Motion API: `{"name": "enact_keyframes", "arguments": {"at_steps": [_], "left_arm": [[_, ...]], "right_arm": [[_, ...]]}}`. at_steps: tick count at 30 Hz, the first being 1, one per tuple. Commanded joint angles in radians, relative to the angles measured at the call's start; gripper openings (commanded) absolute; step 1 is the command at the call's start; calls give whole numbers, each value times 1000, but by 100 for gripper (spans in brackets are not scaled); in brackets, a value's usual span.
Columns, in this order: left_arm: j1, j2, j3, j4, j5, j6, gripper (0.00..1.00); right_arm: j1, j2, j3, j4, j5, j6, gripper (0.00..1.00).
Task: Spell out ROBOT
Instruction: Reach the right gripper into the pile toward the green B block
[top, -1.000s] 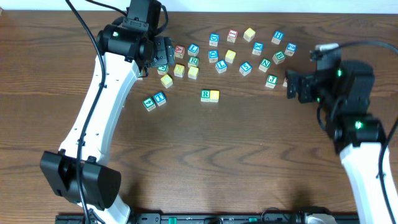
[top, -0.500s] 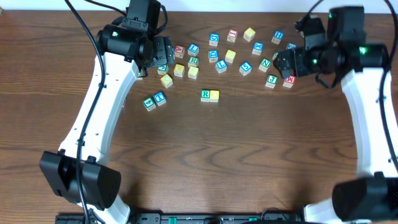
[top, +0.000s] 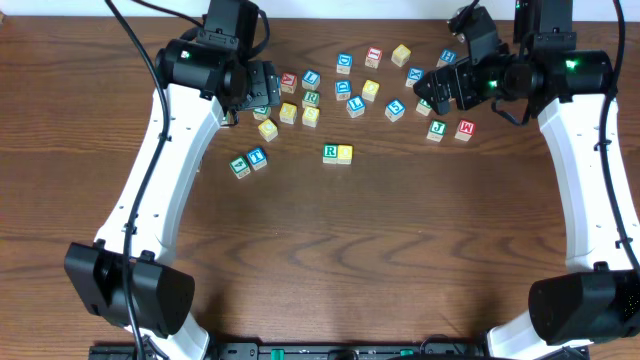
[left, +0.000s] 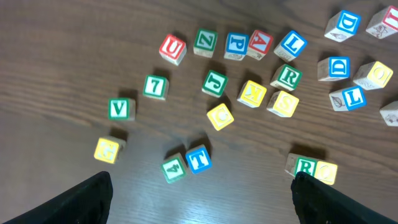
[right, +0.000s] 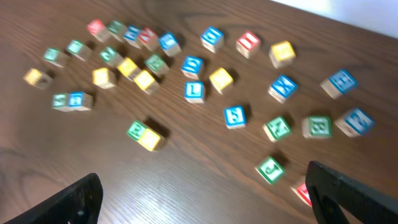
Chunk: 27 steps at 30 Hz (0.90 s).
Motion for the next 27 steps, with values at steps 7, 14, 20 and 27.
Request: {"name": "enact_keyframes", "arguments": {"at_steps": [7, 14, 20, 27], "left_arm": [[-31, 39, -87, 23, 13, -257, 87], [-51, 68, -87, 42, 13, -257, 87], [-51, 68, -87, 43, 13, -256, 88], [-51, 68, -87, 44, 13, -249, 98]], "right_arm": [[6, 8, 21, 6, -74, 69, 96], [6, 11, 21, 3, 61, 214, 89], [6, 11, 21, -25, 111, 264, 99], [5, 11, 21, -55, 111, 266, 99]]}}
